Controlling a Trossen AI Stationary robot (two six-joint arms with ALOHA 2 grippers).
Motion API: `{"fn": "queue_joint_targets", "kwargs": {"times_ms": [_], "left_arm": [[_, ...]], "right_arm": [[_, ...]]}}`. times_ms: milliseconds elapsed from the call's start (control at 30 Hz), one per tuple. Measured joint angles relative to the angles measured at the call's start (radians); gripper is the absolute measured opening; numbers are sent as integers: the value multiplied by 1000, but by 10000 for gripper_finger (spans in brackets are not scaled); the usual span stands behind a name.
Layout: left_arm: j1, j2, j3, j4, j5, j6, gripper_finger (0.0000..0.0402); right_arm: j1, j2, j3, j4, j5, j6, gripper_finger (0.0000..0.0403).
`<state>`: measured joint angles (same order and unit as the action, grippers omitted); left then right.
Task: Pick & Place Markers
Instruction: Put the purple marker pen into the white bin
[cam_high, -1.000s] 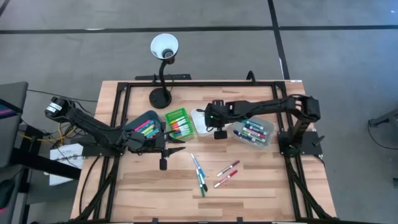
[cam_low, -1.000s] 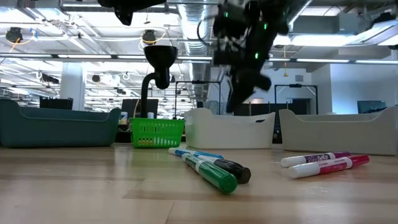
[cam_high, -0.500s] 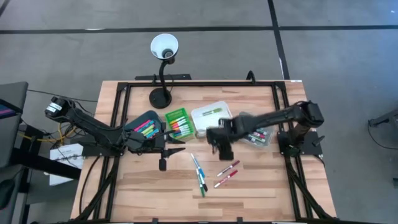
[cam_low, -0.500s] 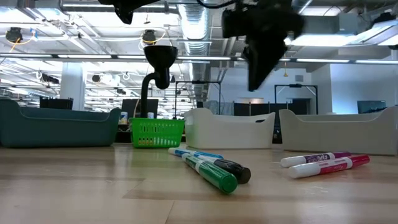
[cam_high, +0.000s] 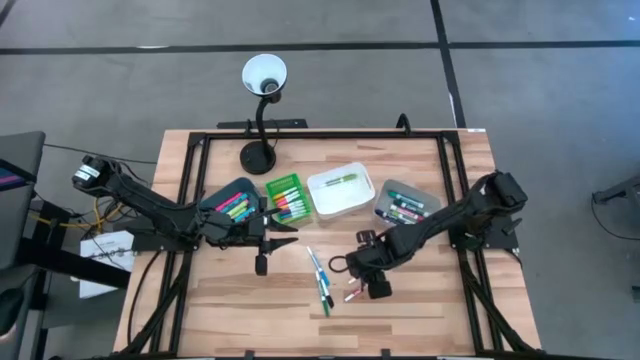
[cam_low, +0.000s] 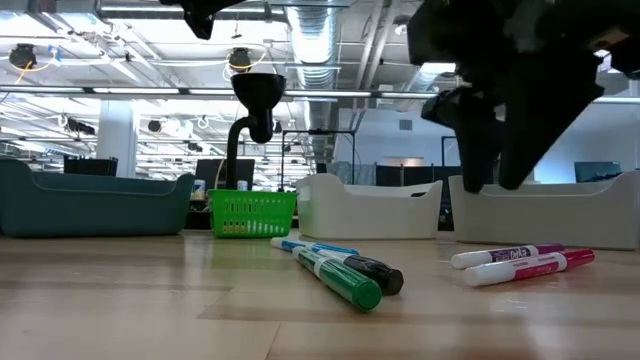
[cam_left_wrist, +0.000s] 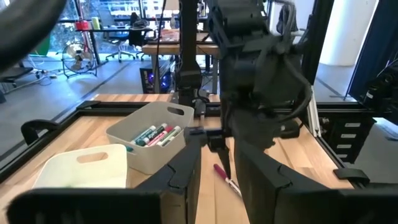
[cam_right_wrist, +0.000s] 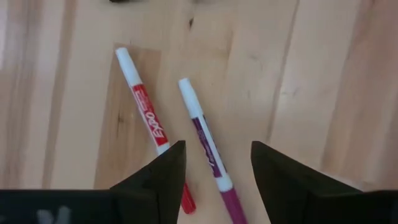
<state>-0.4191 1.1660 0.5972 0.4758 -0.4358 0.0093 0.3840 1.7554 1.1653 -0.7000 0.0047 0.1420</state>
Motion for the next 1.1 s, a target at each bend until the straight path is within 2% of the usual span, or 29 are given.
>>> {"fn": "queue_joint_targets", "kwargs": {"times_ms": [500, 667, 800, 967, 1033, 1100], "left_arm": [[0, 0, 1, 5, 0, 0, 94], [0, 0, 1, 5, 0, 0, 94], [0, 0, 1, 5, 0, 0, 94], [0, 0, 1, 5, 0, 0, 94], [0, 0, 1, 5, 0, 0, 94], [0, 0, 1, 5, 0, 0, 94]], "right_arm": [[-1, 0, -227, 313, -24, 7, 156], [-13, -4, -275, 371, -15, -74, 151], [-24, -7, -310, 445, -17, -200, 112], [-59, -5, -325, 493, -61, -251, 28], [-71, -4, -323, 509, -77, -248, 16], [-81, 0, -306, 515, -60, -250, 24]]}}
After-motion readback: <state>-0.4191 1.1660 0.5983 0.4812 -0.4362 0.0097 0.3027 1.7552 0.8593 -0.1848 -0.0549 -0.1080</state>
